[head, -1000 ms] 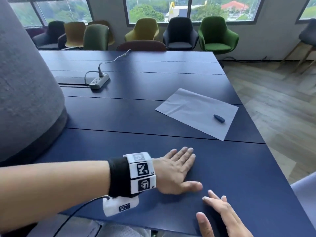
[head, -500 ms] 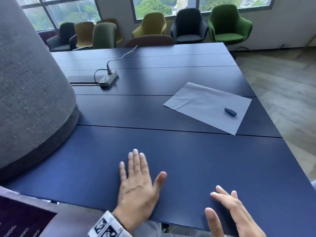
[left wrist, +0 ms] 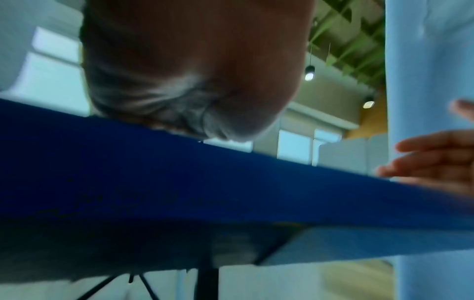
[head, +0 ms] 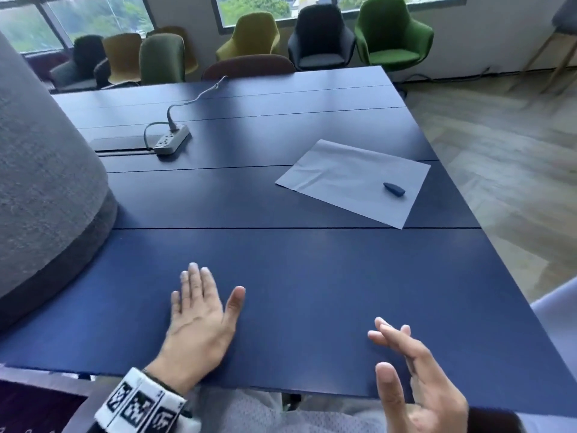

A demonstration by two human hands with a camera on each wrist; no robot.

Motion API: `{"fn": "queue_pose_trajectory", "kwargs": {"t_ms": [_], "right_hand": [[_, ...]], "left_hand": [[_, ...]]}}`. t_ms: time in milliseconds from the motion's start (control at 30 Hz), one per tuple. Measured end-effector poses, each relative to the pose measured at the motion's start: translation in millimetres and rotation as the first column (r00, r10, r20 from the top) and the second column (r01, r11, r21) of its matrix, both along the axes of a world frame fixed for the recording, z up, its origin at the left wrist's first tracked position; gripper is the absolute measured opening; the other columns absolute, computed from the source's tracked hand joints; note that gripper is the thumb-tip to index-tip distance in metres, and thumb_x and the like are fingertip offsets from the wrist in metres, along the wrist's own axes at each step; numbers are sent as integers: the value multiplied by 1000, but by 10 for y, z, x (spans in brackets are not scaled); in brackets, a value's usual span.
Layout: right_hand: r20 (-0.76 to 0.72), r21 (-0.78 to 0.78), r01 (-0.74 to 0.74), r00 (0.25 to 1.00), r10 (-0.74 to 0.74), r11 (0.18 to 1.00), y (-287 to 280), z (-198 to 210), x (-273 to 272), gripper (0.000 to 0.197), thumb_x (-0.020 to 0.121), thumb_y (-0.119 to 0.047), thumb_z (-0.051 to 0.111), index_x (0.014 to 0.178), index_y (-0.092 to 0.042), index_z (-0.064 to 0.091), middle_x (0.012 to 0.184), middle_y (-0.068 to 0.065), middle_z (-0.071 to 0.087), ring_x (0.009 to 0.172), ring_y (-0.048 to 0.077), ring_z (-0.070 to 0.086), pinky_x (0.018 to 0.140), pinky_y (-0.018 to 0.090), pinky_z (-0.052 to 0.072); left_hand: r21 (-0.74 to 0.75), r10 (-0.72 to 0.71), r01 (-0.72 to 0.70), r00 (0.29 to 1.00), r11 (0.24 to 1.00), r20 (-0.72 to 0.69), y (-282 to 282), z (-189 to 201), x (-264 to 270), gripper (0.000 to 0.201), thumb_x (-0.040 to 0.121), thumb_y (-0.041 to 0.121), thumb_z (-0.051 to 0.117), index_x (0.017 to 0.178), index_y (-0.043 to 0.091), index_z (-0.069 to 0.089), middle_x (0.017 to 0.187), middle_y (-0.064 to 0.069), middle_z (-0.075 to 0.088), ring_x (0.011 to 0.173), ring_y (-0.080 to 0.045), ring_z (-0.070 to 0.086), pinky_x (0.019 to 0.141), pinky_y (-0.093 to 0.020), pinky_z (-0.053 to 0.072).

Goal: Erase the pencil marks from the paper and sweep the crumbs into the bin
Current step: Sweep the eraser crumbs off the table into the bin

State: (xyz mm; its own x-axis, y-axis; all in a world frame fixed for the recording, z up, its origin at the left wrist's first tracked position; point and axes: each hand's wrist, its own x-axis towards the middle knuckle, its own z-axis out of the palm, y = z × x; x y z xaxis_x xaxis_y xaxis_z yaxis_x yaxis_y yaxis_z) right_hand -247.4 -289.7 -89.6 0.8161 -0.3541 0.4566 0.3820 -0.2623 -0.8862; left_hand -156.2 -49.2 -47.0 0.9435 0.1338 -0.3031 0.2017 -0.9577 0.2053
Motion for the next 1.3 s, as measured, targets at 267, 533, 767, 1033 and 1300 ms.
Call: {"fn": "queue_pose_trajectory", "kwargs": {"t_ms": [267, 533, 767, 1033, 1300], "right_hand": [[11, -11, 58, 998, -58, 998, 47, 48, 12, 51, 90, -56, 49, 100, -10, 69, 102, -6, 74, 110, -4, 61, 101, 39, 44], [-70, -49, 104, 992, -108, 993, 1, -14, -11, 35, 91, -43, 44, 111, -25, 67, 100, -19, 72, 123, 14, 57, 100, 25, 44], [-58, -63, 99, 993, -103, 993, 79, -13, -3, 47, 93, -54, 42, 106, -17, 70, 97, -15, 73, 125, 5, 53, 101, 15, 41], [40, -109, 104, 994, -101, 989, 92, 1, 34, 49, 98, -46, 40, 100, -7, 69, 100, 2, 73, 106, -8, 61, 101, 33, 44], [112, -93, 174, 980, -163, 980, -45, 13, 48, 50, 98, -44, 40, 86, -8, 72, 99, 5, 73, 108, 12, 65, 86, 18, 50]], "left_hand": [[-86, -343, 334, 930, 939, -132, -993, -37, -113, 120, 38, 79, -48, 136, 11, -36, 146, -10, -47, 133, -22, -47, 109, -44, -29], [-572, -473, 343, 876, 745, -91, -939, 427, -65, 81, 87, 64, 8, 154, 22, -13, 157, 18, -23, 139, 9, -24, 114, -14, -12], [103, -291, 316, 935, 943, -205, 275, 368, 718, 115, 66, 85, -13, 151, 8, -19, 157, -5, -30, 145, -16, -26, 119, -33, -12], [81, -490, 528, 827, 845, -275, -385, 136, 863, 132, 49, 96, -16, 146, 8, -30, 150, -16, -40, 138, -26, -39, 117, -39, -19], [-158, -756, 746, 600, 647, -261, -1810, 120, 542, 71, 99, 61, 8, 152, 23, -19, 155, -7, -34, 139, -20, -38, 116, -44, -21]]}}
